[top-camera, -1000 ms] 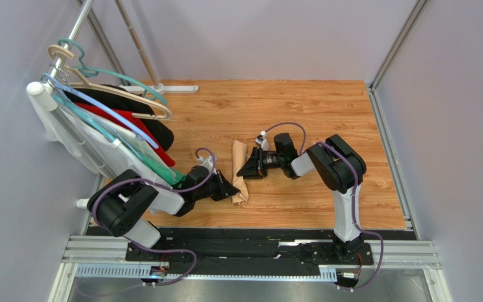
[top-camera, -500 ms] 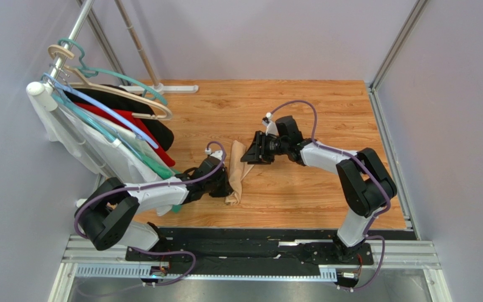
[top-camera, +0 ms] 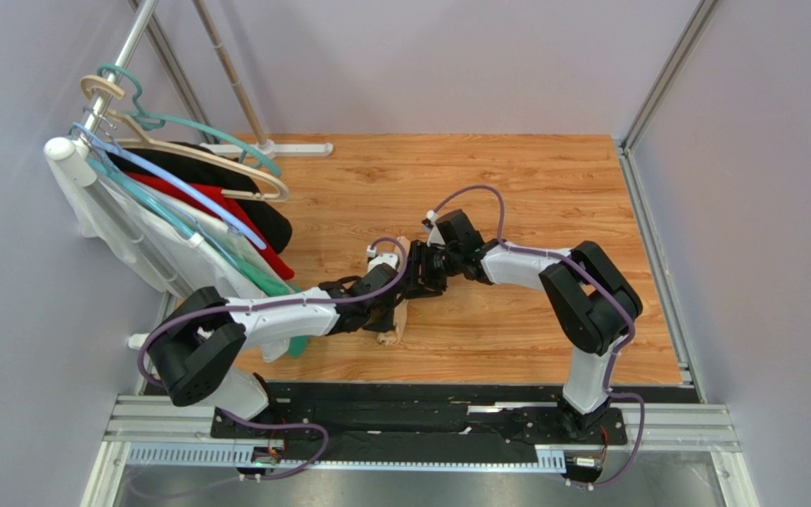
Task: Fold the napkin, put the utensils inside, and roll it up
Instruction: Roll the napkin with the utensil
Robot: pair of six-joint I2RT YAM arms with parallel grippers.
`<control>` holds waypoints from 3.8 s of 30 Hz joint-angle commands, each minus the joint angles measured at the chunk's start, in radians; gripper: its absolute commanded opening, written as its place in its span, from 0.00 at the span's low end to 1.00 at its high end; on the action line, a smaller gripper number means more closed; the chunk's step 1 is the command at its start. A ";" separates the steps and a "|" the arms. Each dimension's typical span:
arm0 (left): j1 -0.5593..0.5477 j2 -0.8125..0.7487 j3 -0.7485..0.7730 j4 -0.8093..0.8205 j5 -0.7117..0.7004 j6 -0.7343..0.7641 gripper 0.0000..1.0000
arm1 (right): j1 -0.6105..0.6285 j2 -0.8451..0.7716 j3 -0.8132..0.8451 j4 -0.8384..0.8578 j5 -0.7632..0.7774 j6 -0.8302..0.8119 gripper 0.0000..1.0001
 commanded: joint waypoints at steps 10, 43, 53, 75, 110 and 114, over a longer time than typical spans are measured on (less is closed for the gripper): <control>-0.111 0.098 0.134 -0.135 -0.138 0.121 0.00 | 0.015 0.105 0.001 0.080 0.008 0.028 0.48; -0.154 -0.280 0.012 0.016 0.191 0.215 0.79 | -0.045 0.214 -0.082 0.157 -0.062 -0.146 0.00; 0.123 -0.405 -0.263 0.253 0.371 -0.016 0.75 | -0.065 0.219 -0.122 0.247 -0.124 -0.175 0.00; 0.173 -0.141 -0.435 0.592 0.383 -0.290 0.73 | -0.097 0.205 -0.216 0.497 -0.237 -0.040 0.00; 0.021 -0.129 -0.100 0.041 -0.005 -0.006 0.00 | -0.116 -0.172 -0.208 0.071 0.051 -0.127 0.44; -0.068 -0.066 0.022 -0.084 -0.104 0.014 0.00 | -0.104 -0.226 -0.193 0.036 0.056 -0.094 0.44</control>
